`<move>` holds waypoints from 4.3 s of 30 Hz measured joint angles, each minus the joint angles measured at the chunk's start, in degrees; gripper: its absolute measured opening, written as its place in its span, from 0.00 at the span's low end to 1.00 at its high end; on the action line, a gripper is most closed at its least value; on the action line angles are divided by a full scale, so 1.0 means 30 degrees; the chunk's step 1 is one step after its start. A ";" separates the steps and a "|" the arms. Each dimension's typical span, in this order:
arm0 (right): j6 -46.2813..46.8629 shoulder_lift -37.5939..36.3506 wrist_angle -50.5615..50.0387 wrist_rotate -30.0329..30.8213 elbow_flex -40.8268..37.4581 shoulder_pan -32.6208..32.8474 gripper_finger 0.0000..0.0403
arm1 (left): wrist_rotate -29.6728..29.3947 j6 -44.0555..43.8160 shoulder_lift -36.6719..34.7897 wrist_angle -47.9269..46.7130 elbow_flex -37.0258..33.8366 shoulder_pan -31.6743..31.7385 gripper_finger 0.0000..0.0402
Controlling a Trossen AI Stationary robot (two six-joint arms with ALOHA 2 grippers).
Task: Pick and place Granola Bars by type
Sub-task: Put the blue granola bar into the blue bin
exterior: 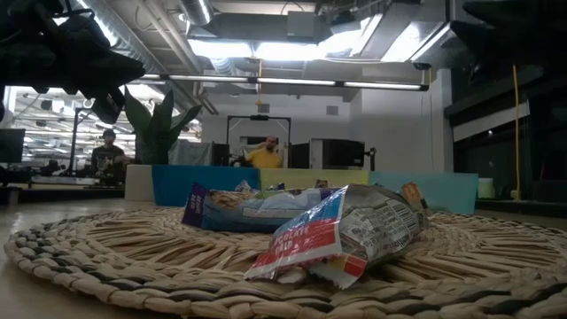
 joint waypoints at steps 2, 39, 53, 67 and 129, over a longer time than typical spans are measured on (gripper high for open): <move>-0.0452 -0.1080 -0.1472 0.0018 -0.0001 0.0000 0.33 | -0.0003 -0.0001 0.0001 -0.0006 -0.0006 -0.0007 0.08; -0.2122 -0.0997 -0.7708 -0.1233 -0.0009 -0.0007 0.05 | -0.0125 0.0036 0.0033 0.0003 -0.0005 -0.0003 0.08; -0.2129 -0.0990 -0.7708 -0.1233 -0.0009 -0.0007 0.11 | -0.5221 0.3205 0.0040 0.1444 0.0004 0.0000 0.08; -0.2131 -0.0990 -0.7710 -0.1233 -0.0009 -0.0007 0.12 | -0.3159 -0.1536 0.0564 0.4176 0.0943 -0.0010 0.08; -0.2131 -0.0990 -0.7715 -0.1233 -0.0009 -0.0014 0.12 | -0.1860 1.4520 3.3073 -0.9220 2.1850 -0.3437 0.70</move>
